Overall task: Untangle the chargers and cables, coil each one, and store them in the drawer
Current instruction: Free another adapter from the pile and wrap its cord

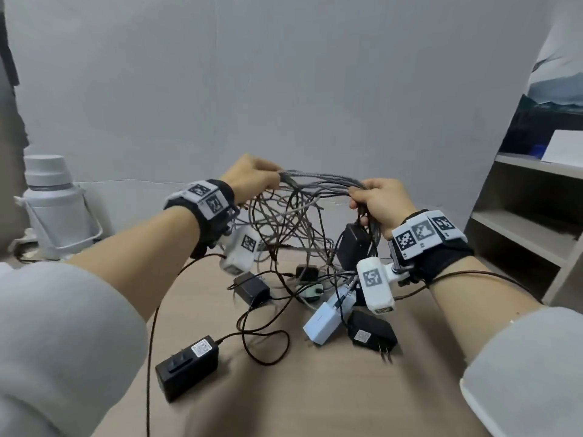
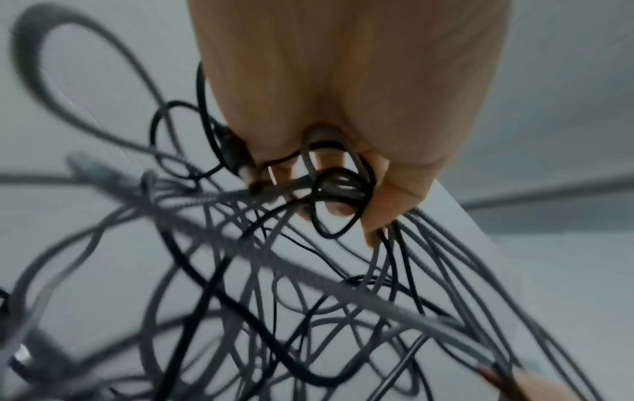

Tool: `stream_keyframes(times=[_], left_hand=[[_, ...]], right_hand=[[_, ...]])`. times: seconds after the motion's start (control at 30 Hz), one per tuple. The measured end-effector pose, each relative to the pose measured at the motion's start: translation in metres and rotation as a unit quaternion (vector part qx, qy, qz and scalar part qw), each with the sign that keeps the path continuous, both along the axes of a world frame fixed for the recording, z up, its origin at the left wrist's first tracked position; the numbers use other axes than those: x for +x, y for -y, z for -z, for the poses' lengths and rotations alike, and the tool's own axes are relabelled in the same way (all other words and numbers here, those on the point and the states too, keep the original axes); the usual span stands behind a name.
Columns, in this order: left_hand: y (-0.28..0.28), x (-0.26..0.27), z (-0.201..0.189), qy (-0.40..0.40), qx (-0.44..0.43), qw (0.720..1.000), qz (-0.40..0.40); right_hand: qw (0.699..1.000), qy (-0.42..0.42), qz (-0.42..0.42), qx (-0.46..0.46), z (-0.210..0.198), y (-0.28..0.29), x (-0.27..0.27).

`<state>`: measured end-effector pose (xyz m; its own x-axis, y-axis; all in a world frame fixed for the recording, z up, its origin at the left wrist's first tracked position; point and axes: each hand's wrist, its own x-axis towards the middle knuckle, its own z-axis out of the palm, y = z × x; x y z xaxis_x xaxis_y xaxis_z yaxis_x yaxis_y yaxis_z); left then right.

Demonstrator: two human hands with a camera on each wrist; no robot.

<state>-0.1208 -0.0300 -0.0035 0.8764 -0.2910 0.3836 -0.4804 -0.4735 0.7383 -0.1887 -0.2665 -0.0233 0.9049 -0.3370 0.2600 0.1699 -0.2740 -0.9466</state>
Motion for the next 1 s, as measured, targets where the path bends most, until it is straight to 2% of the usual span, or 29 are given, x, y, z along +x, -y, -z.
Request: stream_keyframes(times=[0.07, 0.13, 0.2, 0.23, 0.27, 0.33, 0.4, 0.47, 0.53, 0.57, 0.67, 0.77, 0.87, 1.0], left_hand=[[0.0, 0.003, -0.01, -0.026, -0.135, 0.99, -0.012], [0.0, 0.011, -0.012, -0.108, -0.266, 0.958, -0.019], [-0.003, 0.015, -0.001, -0.191, -0.294, 0.936, -0.015], [-0.003, 0.015, 0.007, -0.215, -0.274, 0.937, -0.012], [-0.004, 0.016, 0.016, -0.215, -0.226, 0.95, -0.014], [-0.002, 0.017, 0.033, -0.148, -0.034, 0.988, -0.029], [0.006, 0.024, 0.047, -0.088, 0.129, 0.987, -0.046], [0.02, 0.032, 0.053, -0.036, 0.191, 0.978, -0.072], [0.037, 0.031, 0.049, 0.05, 0.191, 0.976, -0.094], [0.046, 0.028, 0.044, 0.093, 0.171, 0.978, -0.075], [0.067, 0.007, 0.028, 0.148, 0.121, 0.98, 0.062], [0.084, -0.006, 0.028, 0.102, 0.147, 0.972, 0.154], [0.098, -0.001, 0.043, 0.048, 0.226, 0.96, 0.161], [0.106, -0.003, 0.059, 0.003, 0.206, 0.958, 0.198]], right_hand=[[1.0, 0.0, -0.009, -0.013, -0.002, -0.004, 0.0], [1.0, -0.01, -0.021, -0.009, -0.003, -0.007, 0.001], [0.999, -0.025, -0.031, 0.015, -0.003, -0.007, 0.001], [0.998, -0.034, -0.036, 0.026, -0.001, -0.007, 0.0], [0.998, -0.043, -0.043, 0.036, 0.001, -0.006, 0.0], [0.995, -0.057, -0.058, 0.058, 0.009, -0.005, 0.0], [0.992, -0.058, -0.065, 0.094, 0.02, -0.004, 0.002], [0.986, -0.053, -0.059, 0.144, 0.027, -0.001, 0.006], [0.979, -0.041, -0.041, 0.198, 0.032, 0.007, 0.011], [0.973, -0.032, -0.034, 0.224, 0.034, 0.012, 0.014], [0.954, -0.012, -0.033, 0.299, 0.04, 0.024, 0.019], [0.942, 0.007, -0.043, 0.332, 0.046, 0.028, 0.018], [0.947, 0.027, -0.059, 0.314, 0.051, 0.025, 0.015], [0.952, 0.034, -0.092, 0.289, 0.055, 0.015, 0.015]])
